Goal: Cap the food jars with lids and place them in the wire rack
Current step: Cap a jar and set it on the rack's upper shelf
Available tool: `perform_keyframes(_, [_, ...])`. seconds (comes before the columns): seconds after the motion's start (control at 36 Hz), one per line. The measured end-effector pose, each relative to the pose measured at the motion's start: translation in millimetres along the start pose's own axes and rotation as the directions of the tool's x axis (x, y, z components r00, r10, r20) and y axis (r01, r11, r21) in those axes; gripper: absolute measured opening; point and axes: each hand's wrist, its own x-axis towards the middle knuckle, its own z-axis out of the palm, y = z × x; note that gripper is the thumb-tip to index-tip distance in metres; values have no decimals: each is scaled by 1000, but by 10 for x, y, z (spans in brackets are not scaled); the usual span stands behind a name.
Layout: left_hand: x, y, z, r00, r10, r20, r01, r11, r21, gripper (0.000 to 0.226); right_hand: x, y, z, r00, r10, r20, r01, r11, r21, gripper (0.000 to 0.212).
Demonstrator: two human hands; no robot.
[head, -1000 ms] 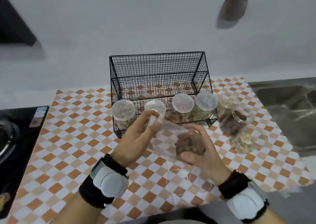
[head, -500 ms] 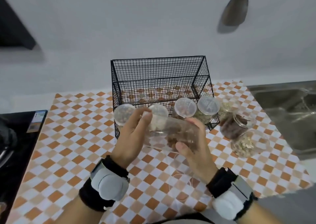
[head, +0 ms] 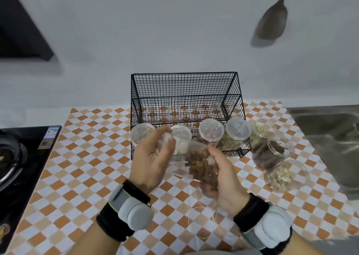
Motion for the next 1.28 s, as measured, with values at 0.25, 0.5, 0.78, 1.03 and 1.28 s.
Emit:
perform_keyframes(0.25, [-22, 43, 16, 999, 22, 47, -26, 996, 80, 51, 34, -109, -29, 993, 118, 24, -118, 993, 10, 54])
perform_keyframes(0.5, [-6, 107, -48, 992, -68, 104, 71, 997, -23, 73, 7, -68, -4, 985, 92, 144, -106, 990, 89, 59])
perform_keyframes(0.78, [6, 103, -28, 995, -28, 94, 31, 999, -32, 61, 60, 34, -13, 941, 157, 299, -187, 980, 73, 77])
perform_keyframes(1.03, [263, 136, -193, 998, 57, 31, -60, 990, 129, 67, 115, 124, -197, 925, 261, 275, -327, 918, 227, 68])
perform_keyframes(1.28, [651, 143, -347, 993, 109, -45, -89, 940, 330, 80, 212, 270, -327, 970, 223, 95, -233, 966, 110, 26])
